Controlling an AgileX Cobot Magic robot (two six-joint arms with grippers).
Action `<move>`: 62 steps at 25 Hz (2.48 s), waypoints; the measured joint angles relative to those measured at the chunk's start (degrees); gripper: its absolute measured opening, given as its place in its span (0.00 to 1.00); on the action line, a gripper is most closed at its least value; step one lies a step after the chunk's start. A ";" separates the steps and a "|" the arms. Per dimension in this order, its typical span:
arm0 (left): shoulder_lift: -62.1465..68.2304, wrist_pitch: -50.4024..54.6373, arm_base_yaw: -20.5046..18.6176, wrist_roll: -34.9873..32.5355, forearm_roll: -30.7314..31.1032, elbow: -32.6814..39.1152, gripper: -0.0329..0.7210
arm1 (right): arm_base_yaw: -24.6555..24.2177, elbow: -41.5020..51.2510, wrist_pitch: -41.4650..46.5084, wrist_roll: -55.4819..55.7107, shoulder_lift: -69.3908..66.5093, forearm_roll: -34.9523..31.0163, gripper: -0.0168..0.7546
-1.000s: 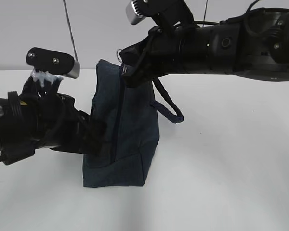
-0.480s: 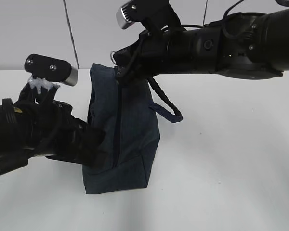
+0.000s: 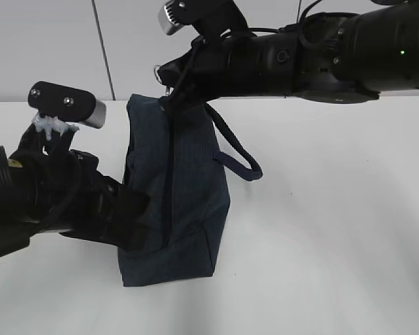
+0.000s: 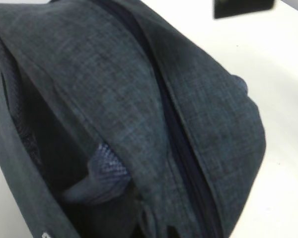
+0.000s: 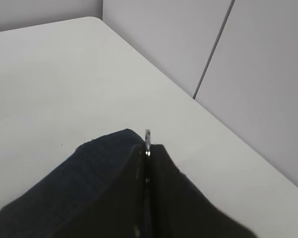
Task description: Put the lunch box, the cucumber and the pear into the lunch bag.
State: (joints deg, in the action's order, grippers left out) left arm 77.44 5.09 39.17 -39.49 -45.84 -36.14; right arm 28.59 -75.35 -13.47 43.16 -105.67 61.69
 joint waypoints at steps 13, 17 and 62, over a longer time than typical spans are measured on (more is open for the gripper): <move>-0.19 3.94 -0.02 0.00 0.00 0.00 0.05 | -0.38 -5.84 2.16 0.00 -5.89 1.85 0.02; -0.44 4.97 -0.02 0.00 0.00 0.00 0.05 | -2.44 -7.11 2.02 0.94 -6.64 2.28 0.02; 3.05 0.22 -12.80 0.00 -9.94 -13.51 0.53 | -8.27 -8.56 -7.05 43.45 -6.89 33.14 0.02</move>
State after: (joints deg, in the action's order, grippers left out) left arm 80.49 5.31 26.37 -39.49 -55.78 -49.65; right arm 20.32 -83.91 -20.51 86.61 -112.56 94.83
